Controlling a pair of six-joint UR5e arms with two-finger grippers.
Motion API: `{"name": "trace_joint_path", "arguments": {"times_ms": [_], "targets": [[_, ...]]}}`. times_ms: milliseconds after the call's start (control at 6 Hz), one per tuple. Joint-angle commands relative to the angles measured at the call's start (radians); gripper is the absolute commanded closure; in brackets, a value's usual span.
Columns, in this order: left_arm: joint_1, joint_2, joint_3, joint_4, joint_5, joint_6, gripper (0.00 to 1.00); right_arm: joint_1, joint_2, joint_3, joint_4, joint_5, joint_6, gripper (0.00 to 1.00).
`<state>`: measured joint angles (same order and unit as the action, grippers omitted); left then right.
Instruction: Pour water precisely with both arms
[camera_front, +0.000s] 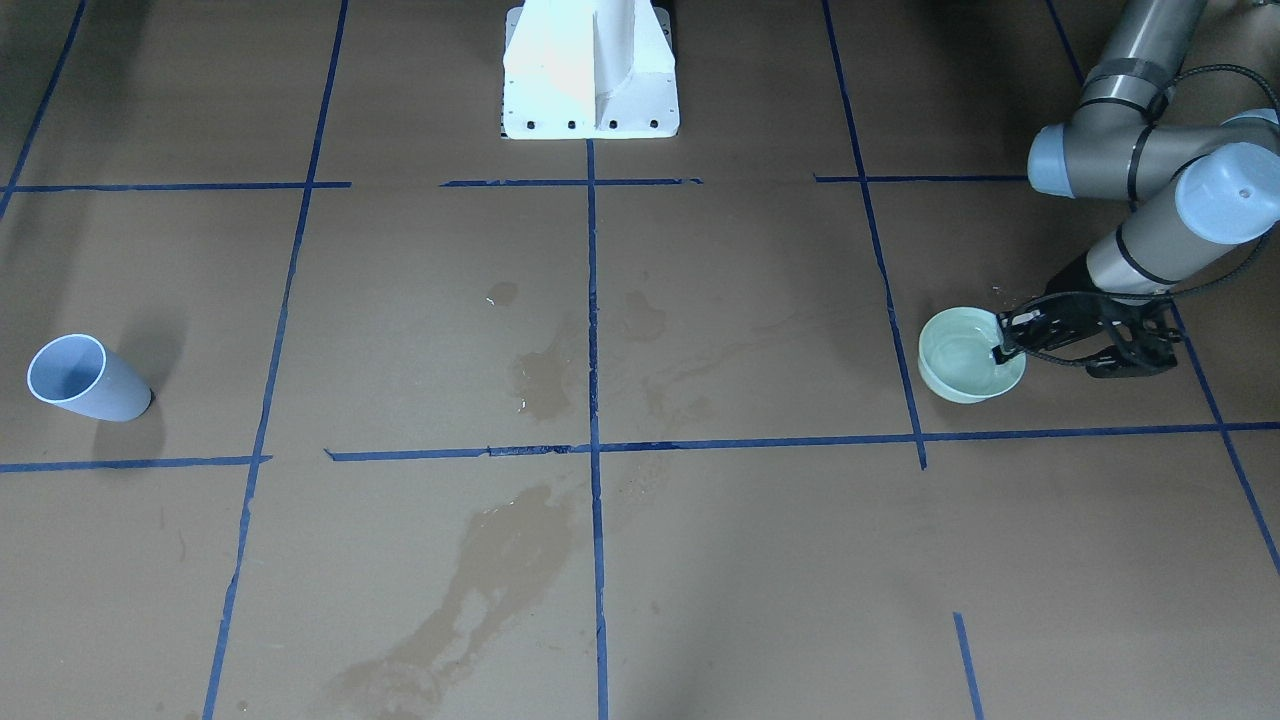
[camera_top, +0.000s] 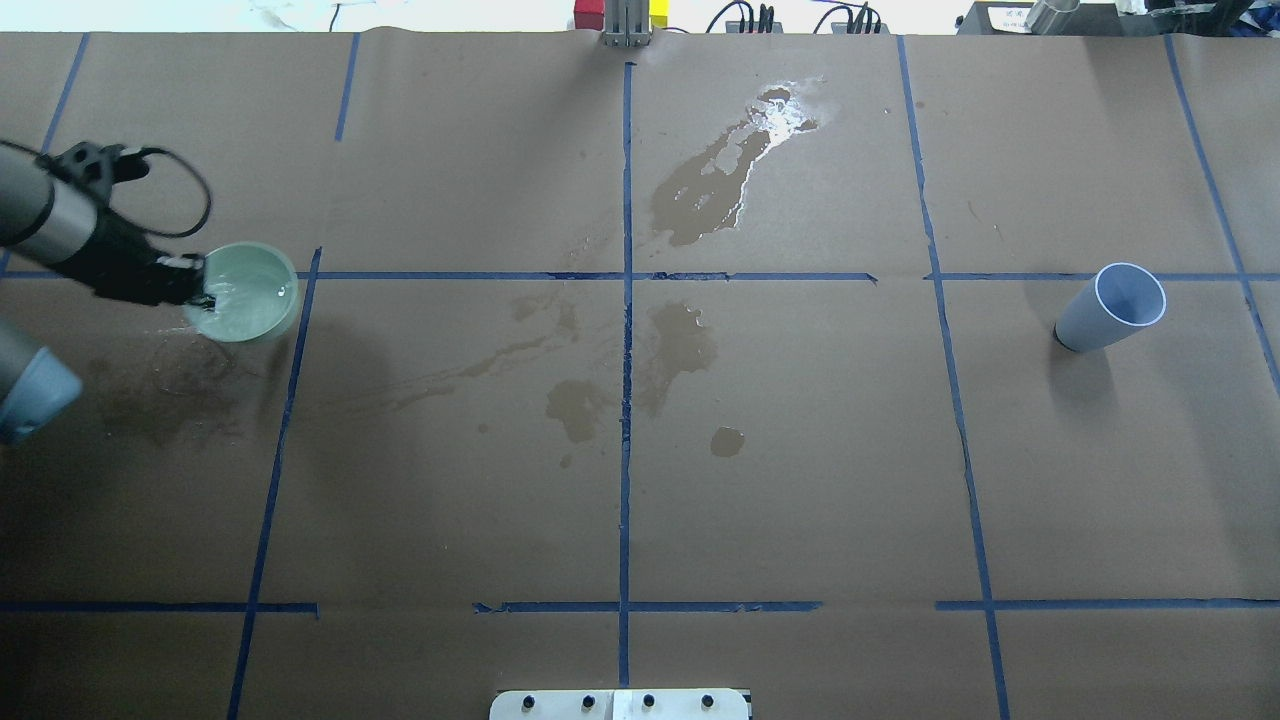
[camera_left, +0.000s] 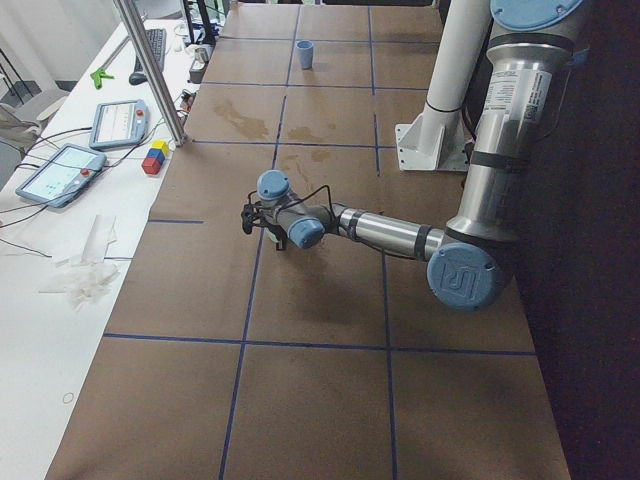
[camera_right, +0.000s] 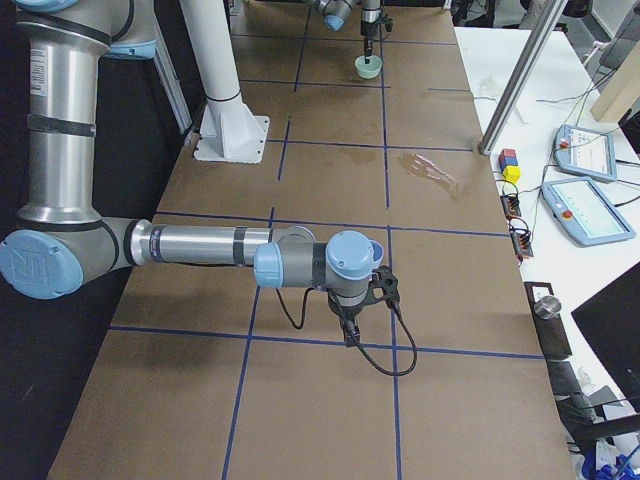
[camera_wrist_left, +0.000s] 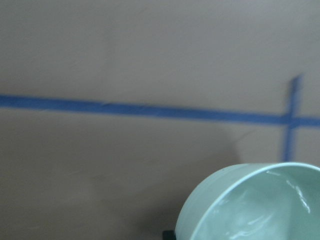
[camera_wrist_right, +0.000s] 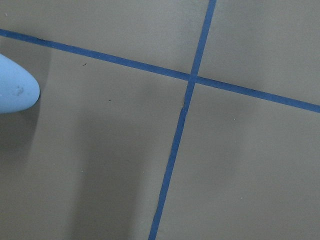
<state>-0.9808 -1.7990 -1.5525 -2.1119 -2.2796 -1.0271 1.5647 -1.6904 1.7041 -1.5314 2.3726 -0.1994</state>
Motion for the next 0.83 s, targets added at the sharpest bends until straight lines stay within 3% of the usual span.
{"name": "trace_joint_path", "arguments": {"times_ms": [0, 333, 667], "targets": [[0.11, -0.188, 0.005, 0.059, 0.009, -0.193, 1.0, 0.0, 0.0, -0.001, 0.004, -0.001, 0.002, 0.0], [0.221, -0.334, 0.05, 0.069, 0.047, -0.319, 1.0, 0.0, 0.0, 0.0, 0.004, -0.001, 0.002, 0.0], [0.347, -0.474, 0.151, 0.069, 0.182, -0.416, 1.0, 0.0, 0.0, -0.001, 0.004, -0.001, 0.002, 0.0]]}}
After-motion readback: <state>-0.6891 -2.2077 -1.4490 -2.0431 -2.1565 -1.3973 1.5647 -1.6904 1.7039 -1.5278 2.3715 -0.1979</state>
